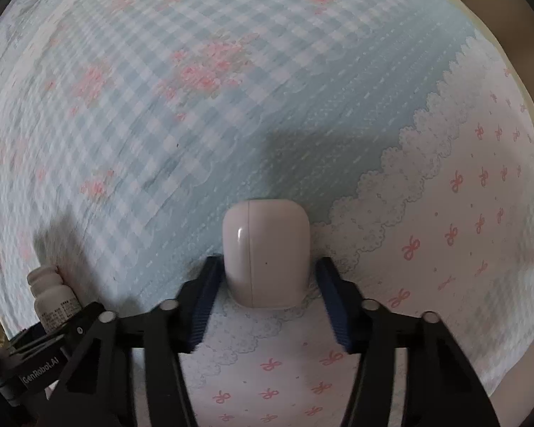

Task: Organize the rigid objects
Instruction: 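Grasp the white pill bottle with the left tool while the right tool grasps the earbud case, then carry the pill bottle and earbud case into the box and release them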

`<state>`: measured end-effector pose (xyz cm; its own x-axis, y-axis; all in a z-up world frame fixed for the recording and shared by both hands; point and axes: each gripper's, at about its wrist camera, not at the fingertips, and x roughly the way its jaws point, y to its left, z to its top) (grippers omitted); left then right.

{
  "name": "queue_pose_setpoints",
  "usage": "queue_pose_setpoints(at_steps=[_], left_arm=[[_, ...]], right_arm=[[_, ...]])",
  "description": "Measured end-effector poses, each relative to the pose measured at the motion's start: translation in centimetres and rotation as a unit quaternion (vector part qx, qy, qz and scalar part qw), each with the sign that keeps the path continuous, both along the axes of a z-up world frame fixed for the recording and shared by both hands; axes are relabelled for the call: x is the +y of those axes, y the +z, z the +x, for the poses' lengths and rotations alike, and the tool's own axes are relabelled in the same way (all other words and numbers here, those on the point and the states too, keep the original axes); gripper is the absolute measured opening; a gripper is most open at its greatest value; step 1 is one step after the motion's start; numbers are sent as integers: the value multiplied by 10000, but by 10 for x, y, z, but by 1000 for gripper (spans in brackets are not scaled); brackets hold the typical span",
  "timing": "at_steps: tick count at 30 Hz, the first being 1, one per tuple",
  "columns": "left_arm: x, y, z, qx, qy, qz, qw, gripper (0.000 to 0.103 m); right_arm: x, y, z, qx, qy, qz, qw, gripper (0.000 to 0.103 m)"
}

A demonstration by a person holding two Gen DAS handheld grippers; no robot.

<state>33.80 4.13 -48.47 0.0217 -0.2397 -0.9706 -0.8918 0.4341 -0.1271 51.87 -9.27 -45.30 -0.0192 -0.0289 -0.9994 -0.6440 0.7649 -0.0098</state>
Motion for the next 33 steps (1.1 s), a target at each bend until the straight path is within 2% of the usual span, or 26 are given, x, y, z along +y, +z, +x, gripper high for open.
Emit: queue_pose_setpoints(at_steps=[1,3,8,12,18,23,28,33], left_arm=[[4,1,-6,-38,44,1,10000,66],[6,6,-11,-163,75,-1,9998,48],[8,14,-13,-259,-239,-23,9994,47],[15,21,-18,-376,-276,-57,9989,47],[24,45,-34,-588,-749,292,9950,47],[44,61,-41,-817,-849,314,9925,47],[48,97,-57,-1252,-1158,452,9843,47],[41,153,-73,-1767,-1509,609,9707,47]], right_arm=[[1,1,1,-4,-22,5,10000,41],[3,2,3,-51,-32,-18,10000,41],[7,8,-14,-92,-9,15,10000,41],[-1,16,-39,-107,-50,58,9999,41],[-16,40,-64,-54,-264,283,9992,41],[-28,63,-85,-35,-567,536,9969,41],[-47,94,-105,-125,-876,846,9925,41],[-79,144,-121,-370,-1239,1238,9838,41]])
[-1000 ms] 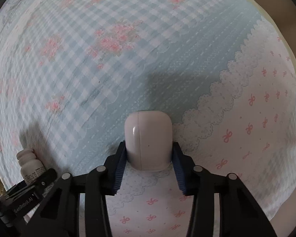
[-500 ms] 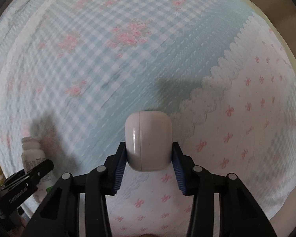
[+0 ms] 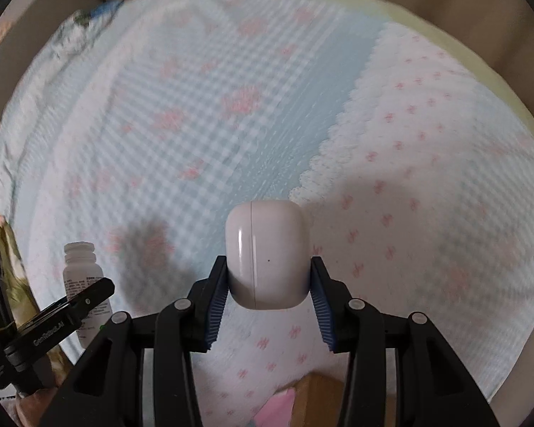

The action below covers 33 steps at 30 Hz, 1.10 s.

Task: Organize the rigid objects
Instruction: 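Carry the pill bottle and earbud case into the box and release them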

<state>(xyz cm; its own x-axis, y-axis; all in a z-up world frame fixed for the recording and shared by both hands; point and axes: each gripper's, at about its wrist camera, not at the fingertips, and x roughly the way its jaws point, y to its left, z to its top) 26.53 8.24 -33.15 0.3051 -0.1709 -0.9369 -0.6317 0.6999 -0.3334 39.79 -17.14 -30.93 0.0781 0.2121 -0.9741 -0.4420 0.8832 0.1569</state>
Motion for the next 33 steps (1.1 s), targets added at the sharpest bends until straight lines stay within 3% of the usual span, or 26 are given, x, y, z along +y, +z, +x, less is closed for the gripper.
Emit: queue_pose_setpoints(at_steps=[6,16,21,26,33], left_arm=[[-31,74,-5,-597,-535,225,9965,47],[-120,148,-13,-1178,-1697,164,9783,47],[-181,154,-27,-1277,-2286,4,9651,47],[-234,142,-38,-1240,-2746,-139,9534,47],[-311,125,-40,-1110,-3243,-232,9392,47]], right_arm=[[-37,52,-25,-282,-475,301,9980,41],[-130,126,-113,-893,-1363,486,9854,41],[-187,135,-157,-990,-1876,408,9764,41],[-238,135,-191,-943,-2386,347,9659,41],[-292,115,-220,-747,-2841,314,9554,41]])
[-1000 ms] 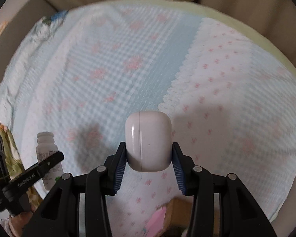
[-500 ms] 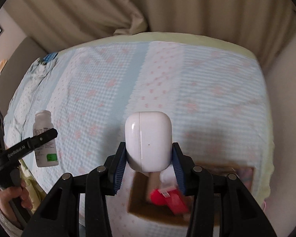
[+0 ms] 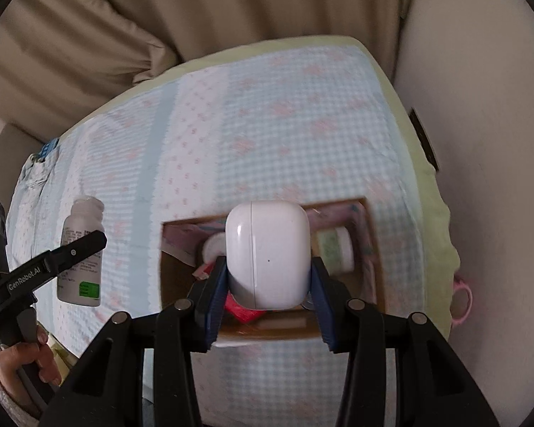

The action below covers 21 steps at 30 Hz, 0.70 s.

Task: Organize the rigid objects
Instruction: 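Carry the pill bottle and earbud case into the box and release them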

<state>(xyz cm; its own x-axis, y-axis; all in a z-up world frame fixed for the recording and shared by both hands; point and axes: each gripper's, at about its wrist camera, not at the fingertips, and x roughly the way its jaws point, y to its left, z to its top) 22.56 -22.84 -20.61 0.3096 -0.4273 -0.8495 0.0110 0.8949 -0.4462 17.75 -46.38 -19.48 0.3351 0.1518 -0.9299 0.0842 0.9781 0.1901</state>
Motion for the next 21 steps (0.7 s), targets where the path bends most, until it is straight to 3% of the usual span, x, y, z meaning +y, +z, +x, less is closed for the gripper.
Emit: queue_pose_setpoints(at_steps=[13,21], left_arm=[[-109,-68,22,432,-700,115,9965,47],[-155,-119,31,625,-1220,507,9893,47]], right_arm=[[-53,-80,-20,579,-352,230,9974,41],[-60,-116,-25,666,-294,205,9971,41]])
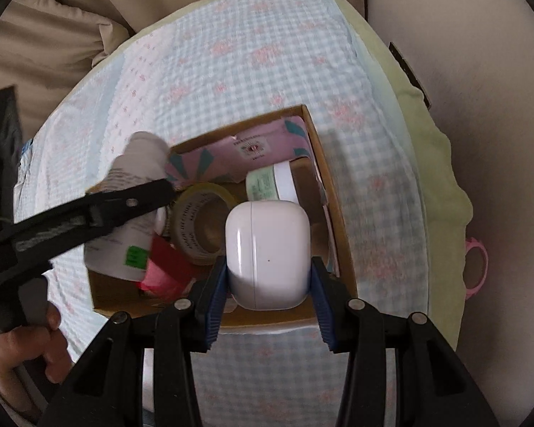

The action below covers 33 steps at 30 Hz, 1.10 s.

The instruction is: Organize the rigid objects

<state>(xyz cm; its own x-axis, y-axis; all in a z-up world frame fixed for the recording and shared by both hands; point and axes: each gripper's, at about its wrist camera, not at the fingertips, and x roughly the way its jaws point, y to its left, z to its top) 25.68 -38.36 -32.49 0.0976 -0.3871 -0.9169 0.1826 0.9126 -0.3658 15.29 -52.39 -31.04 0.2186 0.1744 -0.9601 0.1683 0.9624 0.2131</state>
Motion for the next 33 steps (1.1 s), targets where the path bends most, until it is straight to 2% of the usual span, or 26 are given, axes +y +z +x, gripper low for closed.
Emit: queue_pose_setpoints(at_steps=[5,7,8,9,10,12,13,14,18,25,33], left_arm=[[-10,-14,2,-58,-296,247,9992,47],[-12,-14,4,-83,-366,373,9986,52],[-12,-11,5,-150,-378,435,9982,74],[-13,-7,7,-253,-393,468,9978,103],[-12,-3,9,-344,-413,438,9976,103],[-11,7,14,-533,-450,398,9968,103],[-11,9,16,-558,-501,468,9961,103],[-11,9,19,-562,-527,518,9957,103],[-1,13,26,-568,-555,648,9947,103],[10,9,20,-535,-502,651,9952,103],[25,29,11,-673,-515,583,9947,103]], right_arm=[[4,-13,2,-27,320,-133,9994,41],[5,-15,2,-44,412,-199,9989,41],[5,-17,3,-36,427,-213,9989,41],[4,-19,3,-8,436,-218,9988,41],[4,-19,4,-14,436,-223,9988,44],[3,-19,3,-45,475,-139,9988,70],[3,-19,3,-47,511,-96,9986,95],[3,-19,4,-92,567,62,9983,103],[5,-16,2,-201,527,-83,9984,103],[10,-17,5,-115,560,-141,9983,103],[18,-3,5,-243,567,-247,9978,103]])
